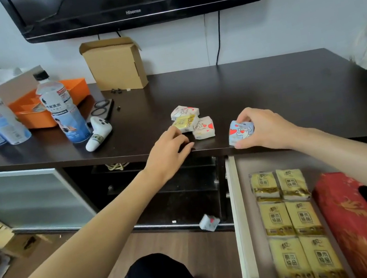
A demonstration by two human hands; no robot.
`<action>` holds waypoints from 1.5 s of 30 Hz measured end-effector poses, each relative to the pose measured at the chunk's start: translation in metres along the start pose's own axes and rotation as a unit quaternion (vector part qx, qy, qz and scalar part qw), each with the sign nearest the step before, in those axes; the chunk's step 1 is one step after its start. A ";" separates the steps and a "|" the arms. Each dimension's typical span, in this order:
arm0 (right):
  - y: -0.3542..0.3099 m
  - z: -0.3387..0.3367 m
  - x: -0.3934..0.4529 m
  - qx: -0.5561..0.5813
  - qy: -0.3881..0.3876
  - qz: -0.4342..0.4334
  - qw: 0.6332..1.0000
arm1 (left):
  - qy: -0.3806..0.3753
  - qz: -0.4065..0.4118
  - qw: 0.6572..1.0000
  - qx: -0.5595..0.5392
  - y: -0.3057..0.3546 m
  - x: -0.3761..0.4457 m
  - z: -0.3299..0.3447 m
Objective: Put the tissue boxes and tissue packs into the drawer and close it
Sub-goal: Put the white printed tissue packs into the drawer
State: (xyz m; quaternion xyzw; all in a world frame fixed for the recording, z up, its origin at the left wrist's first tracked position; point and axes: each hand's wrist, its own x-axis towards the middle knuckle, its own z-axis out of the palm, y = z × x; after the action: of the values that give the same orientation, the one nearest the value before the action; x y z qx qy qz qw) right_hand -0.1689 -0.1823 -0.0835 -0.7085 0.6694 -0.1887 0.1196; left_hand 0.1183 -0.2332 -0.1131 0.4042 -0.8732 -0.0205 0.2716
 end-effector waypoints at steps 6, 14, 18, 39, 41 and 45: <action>0.000 0.004 0.002 0.022 0.000 0.006 1.000 | -0.014 -0.027 1.000 0.006 -0.008 0.015 0.003; -0.001 0.009 -0.004 0.051 0.023 0.014 0.998 | -0.013 -0.029 0.999 0.001 -0.006 0.016 0.005; -0.002 0.011 -0.013 0.071 0.027 0.006 0.997 | 0.057 -0.026 0.998 0.013 -0.004 0.013 0.002; -0.011 0.006 -0.016 0.063 -0.001 -0.011 0.998 | -0.101 -0.217 0.969 -0.056 -0.022 0.081 0.005; -0.010 0.004 -0.018 0.078 0.005 -0.013 0.997 | -0.074 -0.202 0.973 -0.080 -0.015 0.075 -0.003; -0.006 -0.002 -0.033 0.099 -0.001 -0.027 0.995 | -0.067 -0.172 0.974 -0.130 0.012 0.057 -0.022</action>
State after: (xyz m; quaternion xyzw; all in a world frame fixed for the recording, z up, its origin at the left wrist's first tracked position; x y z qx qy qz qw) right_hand -0.1656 -0.1486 -0.0824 -0.7110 0.6283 -0.2566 0.1843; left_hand 0.0908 -0.2616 -0.0651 0.5073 -0.7966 -0.2077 0.2549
